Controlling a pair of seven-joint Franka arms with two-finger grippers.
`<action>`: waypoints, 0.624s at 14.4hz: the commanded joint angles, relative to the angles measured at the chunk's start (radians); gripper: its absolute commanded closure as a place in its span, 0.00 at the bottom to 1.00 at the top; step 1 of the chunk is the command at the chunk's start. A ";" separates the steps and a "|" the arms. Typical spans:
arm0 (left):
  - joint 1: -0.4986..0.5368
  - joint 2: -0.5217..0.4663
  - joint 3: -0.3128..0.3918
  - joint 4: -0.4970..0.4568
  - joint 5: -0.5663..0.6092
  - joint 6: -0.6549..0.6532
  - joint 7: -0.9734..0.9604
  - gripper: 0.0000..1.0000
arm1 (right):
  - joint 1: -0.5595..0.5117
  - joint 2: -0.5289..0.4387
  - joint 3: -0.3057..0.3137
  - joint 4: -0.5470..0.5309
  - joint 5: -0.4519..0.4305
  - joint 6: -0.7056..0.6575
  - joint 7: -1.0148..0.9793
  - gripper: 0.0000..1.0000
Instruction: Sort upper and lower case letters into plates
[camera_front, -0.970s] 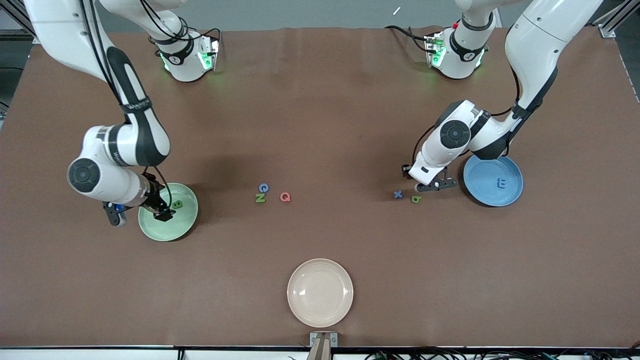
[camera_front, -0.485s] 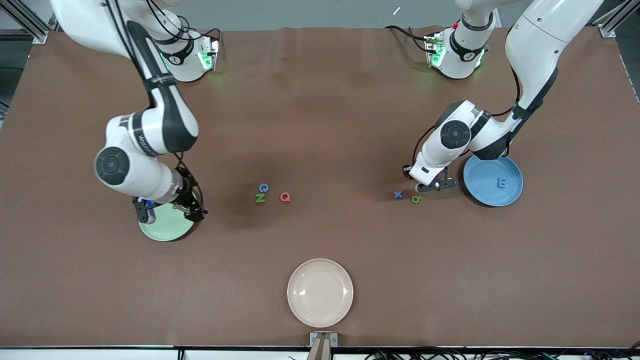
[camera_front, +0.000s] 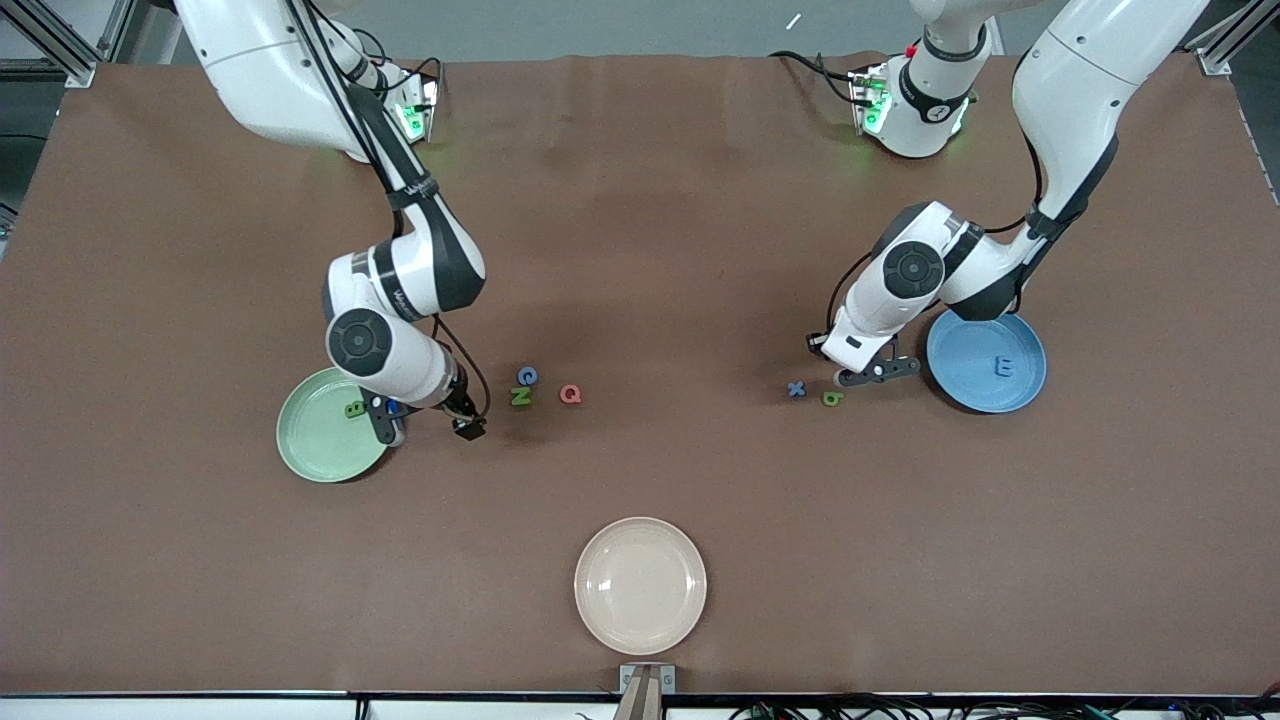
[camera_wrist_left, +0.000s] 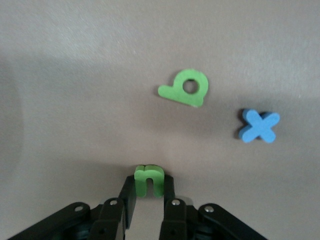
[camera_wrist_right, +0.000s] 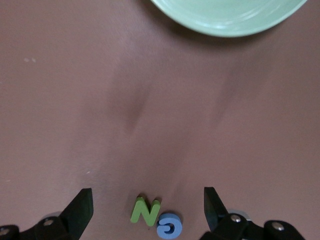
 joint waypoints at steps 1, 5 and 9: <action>0.020 -0.078 -0.006 -0.003 0.020 -0.032 -0.022 0.92 | 0.037 0.015 -0.007 -0.001 0.013 0.026 0.044 0.15; 0.071 -0.150 -0.025 0.007 0.006 -0.132 0.037 0.92 | 0.072 0.070 -0.007 0.000 0.010 0.101 0.106 0.17; 0.196 -0.184 -0.054 -0.052 0.006 -0.140 0.227 0.92 | 0.073 0.092 -0.008 0.002 0.002 0.131 0.121 0.17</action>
